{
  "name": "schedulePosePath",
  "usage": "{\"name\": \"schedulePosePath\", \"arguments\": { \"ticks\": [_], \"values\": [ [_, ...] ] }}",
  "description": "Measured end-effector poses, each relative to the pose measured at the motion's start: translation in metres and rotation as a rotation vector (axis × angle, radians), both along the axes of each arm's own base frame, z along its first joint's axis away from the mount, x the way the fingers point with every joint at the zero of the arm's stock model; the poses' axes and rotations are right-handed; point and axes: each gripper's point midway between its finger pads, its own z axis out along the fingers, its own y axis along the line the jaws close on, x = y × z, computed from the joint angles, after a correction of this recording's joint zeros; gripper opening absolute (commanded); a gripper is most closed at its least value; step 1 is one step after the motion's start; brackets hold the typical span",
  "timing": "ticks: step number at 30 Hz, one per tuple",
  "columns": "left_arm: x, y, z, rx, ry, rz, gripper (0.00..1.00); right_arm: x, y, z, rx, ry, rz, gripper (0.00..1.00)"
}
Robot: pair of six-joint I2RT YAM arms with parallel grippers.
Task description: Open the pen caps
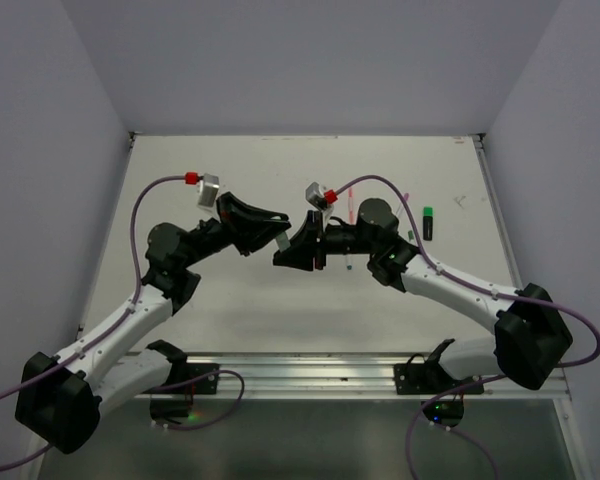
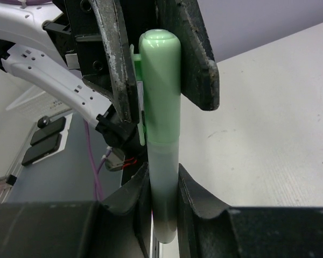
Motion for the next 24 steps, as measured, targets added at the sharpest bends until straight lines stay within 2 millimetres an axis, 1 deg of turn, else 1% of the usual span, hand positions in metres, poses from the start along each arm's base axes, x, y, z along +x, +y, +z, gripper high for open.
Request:
{"name": "schedulePosePath", "arguments": {
  "ticks": [6, 14, 24],
  "values": [
    [0.001, -0.003, 0.003, -0.006, -0.014, -0.019, 0.0, 0.002, -0.003, 0.001, 0.005, -0.005, 0.013, 0.0],
    [0.007, -0.006, 0.008, 0.011, -0.026, -0.022, 0.0, 0.007, -0.004, 0.0, 0.032, -0.039, 0.018, 0.0],
    [0.019, -0.015, 0.014, 0.06, -0.017, -0.052, 0.0, 0.019, -0.008, -0.001, 0.065, -0.087, -0.03, 0.0]
  ]
}}
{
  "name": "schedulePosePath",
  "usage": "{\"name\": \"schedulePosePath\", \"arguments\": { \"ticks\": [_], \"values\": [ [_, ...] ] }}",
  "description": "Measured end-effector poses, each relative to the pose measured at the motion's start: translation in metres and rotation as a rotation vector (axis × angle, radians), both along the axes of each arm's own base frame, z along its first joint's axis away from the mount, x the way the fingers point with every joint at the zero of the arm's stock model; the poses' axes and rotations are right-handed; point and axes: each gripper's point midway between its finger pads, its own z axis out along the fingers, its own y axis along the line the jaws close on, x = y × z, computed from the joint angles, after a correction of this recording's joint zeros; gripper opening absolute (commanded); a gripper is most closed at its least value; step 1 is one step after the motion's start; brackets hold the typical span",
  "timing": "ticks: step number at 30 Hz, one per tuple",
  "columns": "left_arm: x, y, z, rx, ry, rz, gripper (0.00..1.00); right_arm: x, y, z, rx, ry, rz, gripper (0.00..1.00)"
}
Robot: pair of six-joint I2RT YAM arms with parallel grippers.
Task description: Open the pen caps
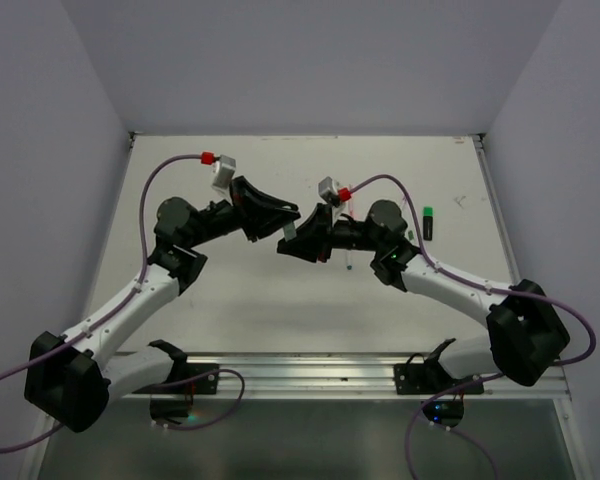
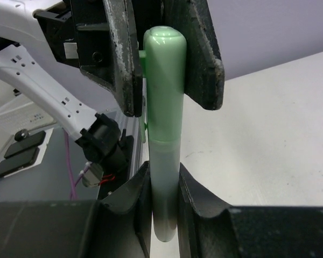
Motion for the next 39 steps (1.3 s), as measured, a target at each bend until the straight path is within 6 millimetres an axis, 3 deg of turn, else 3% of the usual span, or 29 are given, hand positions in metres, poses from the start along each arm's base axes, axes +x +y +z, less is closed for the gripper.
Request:
{"name": "schedulePosePath", "arguments": {
  "ticks": [2, 3, 7, 9, 12, 17, 20, 23, 33, 39],
  "values": [
    [0.003, -0.001, 0.003, -0.001, -0.001, 0.002, 0.0, 0.001, -0.001, -0.001, 0.01, -0.012, -0.005, 0.0],
    [0.009, 0.002, 0.016, -0.025, -0.028, 0.033, 0.0, -0.005, -0.002, -0.012, -0.012, 0.01, 0.017, 0.0],
    [0.02, 0.029, 0.105, -0.175, -0.247, 0.163, 0.0, -0.035, -0.007, -0.093, -0.17, 0.211, 0.114, 0.0],
    [0.012, 0.04, 0.137, -0.234, -0.337, 0.188, 0.0, -0.045, -0.012, -0.117, -0.219, 0.285, 0.136, 0.0],
    [0.003, 0.05, 0.159, -0.278, -0.41, 0.202, 0.0, -0.05, -0.015, -0.12, -0.225, 0.306, 0.153, 0.0],
    [0.014, 0.055, 0.151, -0.268, -0.374, 0.23, 0.0, -0.049, -0.016, -0.106, -0.199, 0.28, 0.146, 0.0],
    [0.031, 0.059, 0.125, -0.231, -0.297, 0.264, 0.0, -0.042, -0.021, -0.094, -0.175, 0.256, 0.116, 0.0],
    [0.058, 0.067, 0.086, -0.172, -0.176, 0.322, 0.0, -0.033, -0.027, -0.087, -0.163, 0.243, 0.071, 0.0],
    [0.148, 0.095, -0.095, 0.047, 0.316, 0.484, 0.0, -0.026, -0.039, -0.074, -0.155, 0.224, -0.014, 0.0],
    [0.183, 0.106, -0.21, 0.147, 0.586, 0.511, 0.02, -0.023, -0.041, -0.079, -0.171, 0.231, -0.04, 0.0]
  ]
}}
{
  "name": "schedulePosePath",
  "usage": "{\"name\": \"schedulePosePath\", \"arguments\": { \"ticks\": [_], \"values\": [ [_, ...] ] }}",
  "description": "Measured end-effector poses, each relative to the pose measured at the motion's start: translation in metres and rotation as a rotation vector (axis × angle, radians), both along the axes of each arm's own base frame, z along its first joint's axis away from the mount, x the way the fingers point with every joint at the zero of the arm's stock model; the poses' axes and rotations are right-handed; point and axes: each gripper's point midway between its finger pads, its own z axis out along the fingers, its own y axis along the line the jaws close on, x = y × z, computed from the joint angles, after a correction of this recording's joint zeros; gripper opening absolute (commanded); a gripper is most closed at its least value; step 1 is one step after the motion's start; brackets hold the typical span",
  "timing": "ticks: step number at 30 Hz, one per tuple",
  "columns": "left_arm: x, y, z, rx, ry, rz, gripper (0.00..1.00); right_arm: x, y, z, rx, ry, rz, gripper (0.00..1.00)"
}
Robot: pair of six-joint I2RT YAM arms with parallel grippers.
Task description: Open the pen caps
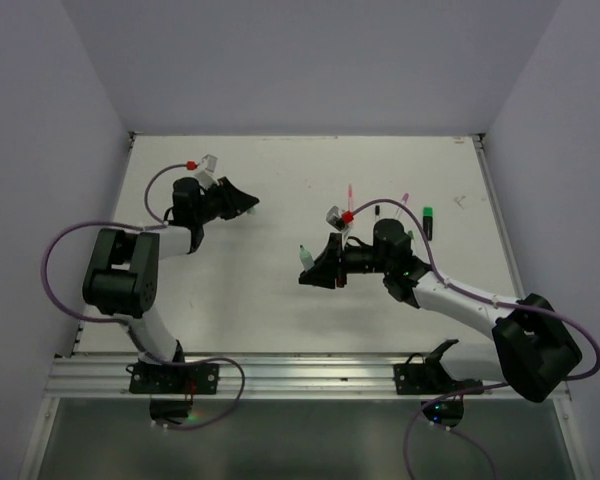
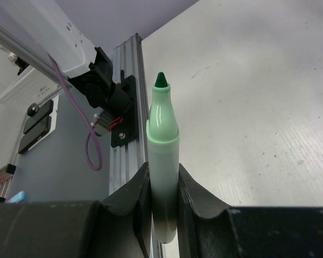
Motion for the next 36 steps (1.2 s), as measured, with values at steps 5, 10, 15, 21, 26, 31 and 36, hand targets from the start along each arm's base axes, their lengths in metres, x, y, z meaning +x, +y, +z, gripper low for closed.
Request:
{"name": "schedulePosePath", "arguments": {
  "ticks": [5, 10, 15, 21, 26, 31, 36],
  "values": [
    [0.02, 0.009, -0.078, 0.01, 0.178, 0.009, 0.02, 0.0, -0.001, -0.004, -0.012, 0.009, -0.003, 0.0],
    [0.032, 0.019, -0.112, -0.004, 0.245, 0.015, 0.05, 0.002, -0.003, -0.005, -0.016, 0.011, -0.008, 0.0],
    [0.051, 0.031, -0.115, -0.011, 0.234, 0.034, 0.21, 0.002, -0.003, -0.006, -0.02, 0.013, -0.008, 0.0],
    [0.066, 0.034, -0.118, -0.014, 0.217, 0.028, 0.48, 0.004, -0.003, -0.013, -0.032, 0.03, -0.011, 0.0],
    [0.075, 0.035, -0.11, -0.002, 0.185, 0.022, 0.64, 0.004, -0.003, -0.013, -0.032, 0.029, -0.012, 0.0],
    [0.078, 0.036, -0.103, 0.012, 0.165, 0.026, 0.8, 0.005, -0.003, -0.016, -0.041, 0.041, -0.018, 0.0],
    [0.063, 0.048, -0.096, 0.059, 0.211, 0.093, 0.93, 0.02, 0.0, -0.024, -0.092, 0.084, -0.074, 0.03]
  ]
}}
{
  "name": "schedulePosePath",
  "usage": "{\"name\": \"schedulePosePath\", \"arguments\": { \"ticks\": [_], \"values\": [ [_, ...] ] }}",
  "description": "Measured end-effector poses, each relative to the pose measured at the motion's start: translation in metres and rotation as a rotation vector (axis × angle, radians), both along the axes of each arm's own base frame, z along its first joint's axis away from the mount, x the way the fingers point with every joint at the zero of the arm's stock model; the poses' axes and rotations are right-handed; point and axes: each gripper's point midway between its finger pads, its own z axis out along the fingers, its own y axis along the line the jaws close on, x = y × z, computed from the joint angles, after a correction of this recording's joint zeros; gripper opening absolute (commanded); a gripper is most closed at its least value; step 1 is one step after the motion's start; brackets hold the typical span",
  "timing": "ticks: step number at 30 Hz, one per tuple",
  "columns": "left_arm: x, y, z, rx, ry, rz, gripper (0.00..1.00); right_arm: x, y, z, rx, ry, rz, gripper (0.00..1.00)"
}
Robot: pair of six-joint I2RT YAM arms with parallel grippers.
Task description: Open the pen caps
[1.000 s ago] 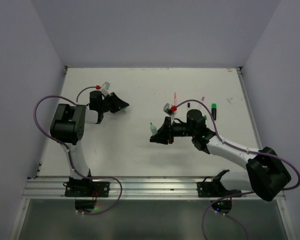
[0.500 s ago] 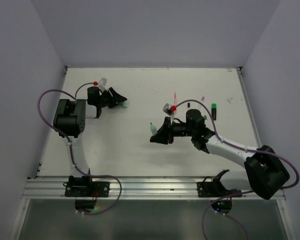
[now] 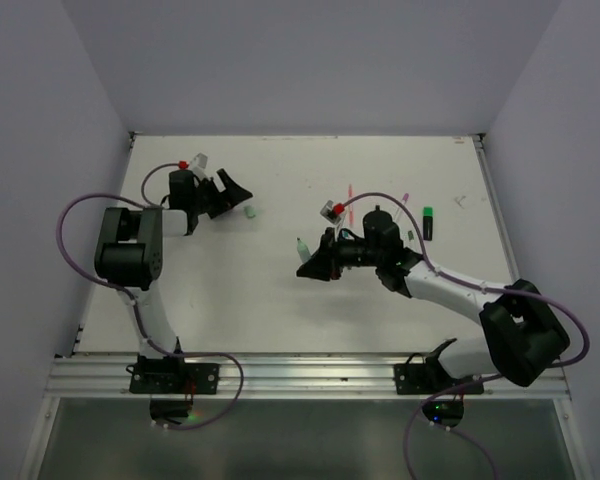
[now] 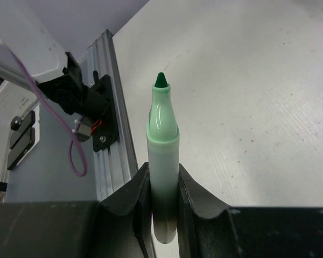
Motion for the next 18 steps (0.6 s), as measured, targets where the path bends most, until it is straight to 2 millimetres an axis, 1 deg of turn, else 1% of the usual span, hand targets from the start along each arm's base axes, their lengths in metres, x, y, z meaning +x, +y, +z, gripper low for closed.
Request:
{"name": "schedulePosePath", "arguments": {
  "ticks": [3, 4, 5, 6, 8, 11, 14, 18],
  "values": [
    [-0.015, 0.008, 0.01, 0.032, 0.049, 0.042, 0.94, 0.016, 0.006, -0.002, -0.026, 0.018, -0.039, 0.04],
    [-0.021, 0.012, 0.018, 0.052, 0.059, 0.063, 0.95, 0.022, 0.009, -0.004, -0.036, 0.028, -0.054, 0.04],
    [-0.026, 0.016, 0.028, 0.069, 0.062, 0.083, 0.95, 0.028, 0.011, -0.007, -0.046, 0.037, -0.07, 0.04],
    [-0.031, 0.02, 0.04, 0.087, 0.058, 0.103, 1.0, 0.035, 0.013, -0.011, -0.059, 0.053, -0.089, 0.05],
    [-0.041, 0.03, 0.068, 0.129, 0.032, 0.153, 1.0, 0.044, 0.017, -0.017, -0.077, 0.075, -0.11, 0.05],
    [-0.059, 0.046, 0.105, 0.202, -0.012, 0.215, 1.0, 0.064, 0.027, -0.032, -0.11, 0.119, -0.148, 0.06],
    [-0.082, 0.065, 0.133, 0.289, -0.042, 0.284, 1.0, 0.08, 0.039, -0.052, -0.145, 0.17, -0.167, 0.07],
    [-0.115, 0.082, 0.167, 0.373, -0.091, 0.33, 1.0, 0.09, 0.057, -0.081, -0.191, 0.232, -0.172, 0.09]
  ]
}}
